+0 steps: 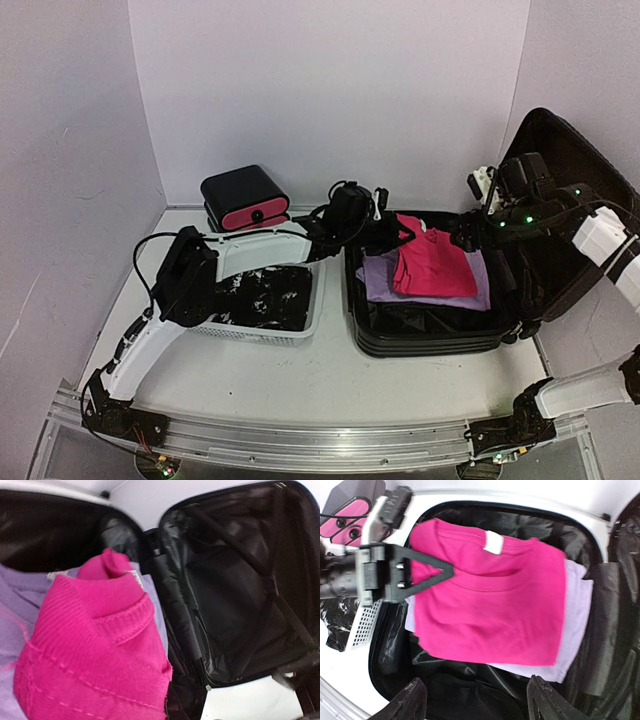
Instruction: Open, take out, and arrange the luggage
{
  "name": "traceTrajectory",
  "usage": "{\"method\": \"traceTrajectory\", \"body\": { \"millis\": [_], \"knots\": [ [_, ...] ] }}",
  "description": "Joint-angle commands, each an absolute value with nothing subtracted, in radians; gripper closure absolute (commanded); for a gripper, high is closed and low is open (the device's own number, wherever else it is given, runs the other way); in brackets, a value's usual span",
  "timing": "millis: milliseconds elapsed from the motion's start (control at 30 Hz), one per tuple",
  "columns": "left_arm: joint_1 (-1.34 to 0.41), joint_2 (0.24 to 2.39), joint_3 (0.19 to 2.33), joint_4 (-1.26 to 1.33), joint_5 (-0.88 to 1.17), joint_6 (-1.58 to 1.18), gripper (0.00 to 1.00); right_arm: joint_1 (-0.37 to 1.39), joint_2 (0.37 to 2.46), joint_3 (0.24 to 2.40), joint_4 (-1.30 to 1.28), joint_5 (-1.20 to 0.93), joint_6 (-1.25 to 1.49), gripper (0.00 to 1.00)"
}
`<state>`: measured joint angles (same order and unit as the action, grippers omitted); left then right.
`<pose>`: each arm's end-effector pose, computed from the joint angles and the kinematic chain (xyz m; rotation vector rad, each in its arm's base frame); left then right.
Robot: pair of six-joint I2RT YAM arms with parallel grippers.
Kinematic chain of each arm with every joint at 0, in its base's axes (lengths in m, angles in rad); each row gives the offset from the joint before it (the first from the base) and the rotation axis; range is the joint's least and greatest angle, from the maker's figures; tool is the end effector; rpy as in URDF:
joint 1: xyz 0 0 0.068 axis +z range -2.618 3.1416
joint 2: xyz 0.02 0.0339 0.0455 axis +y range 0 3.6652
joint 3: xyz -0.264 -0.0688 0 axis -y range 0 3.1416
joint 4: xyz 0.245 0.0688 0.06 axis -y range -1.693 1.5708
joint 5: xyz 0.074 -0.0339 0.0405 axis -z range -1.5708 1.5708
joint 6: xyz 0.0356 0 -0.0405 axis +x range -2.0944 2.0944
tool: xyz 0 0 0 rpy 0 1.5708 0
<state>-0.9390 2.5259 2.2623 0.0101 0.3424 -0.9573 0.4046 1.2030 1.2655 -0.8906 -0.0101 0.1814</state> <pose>0.3399 -0.4846 0.2331 0.2655 2.1327 -1.5540 0.2205 0.0948 0.3543 -0.2740 2.4027 0.2837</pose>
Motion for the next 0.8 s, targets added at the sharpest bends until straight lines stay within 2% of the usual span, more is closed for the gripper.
{"method": "traceTrajectory", "body": {
  "millis": [0,333,533,767],
  "knots": [
    [-0.974,2.326,2.181,0.009,0.288,-0.809,1.0,0.406,1.169,1.264,-0.933,0.05,0.19,0.3],
    [-0.989,1.941,1.772,-0.051,0.226,-0.814,1.0,0.406,1.144,1.27,-0.946,0.021,0.216,0.32],
    [-0.961,1.805,1.67,-0.274,0.274,-0.759,1.0,0.406,1.129,1.263,-0.946,0.008,0.236,0.34],
    [-0.854,1.647,1.478,-0.409,0.34,-0.707,1.0,0.406,1.078,1.24,-0.946,0.008,0.251,0.34]
  ]
}}
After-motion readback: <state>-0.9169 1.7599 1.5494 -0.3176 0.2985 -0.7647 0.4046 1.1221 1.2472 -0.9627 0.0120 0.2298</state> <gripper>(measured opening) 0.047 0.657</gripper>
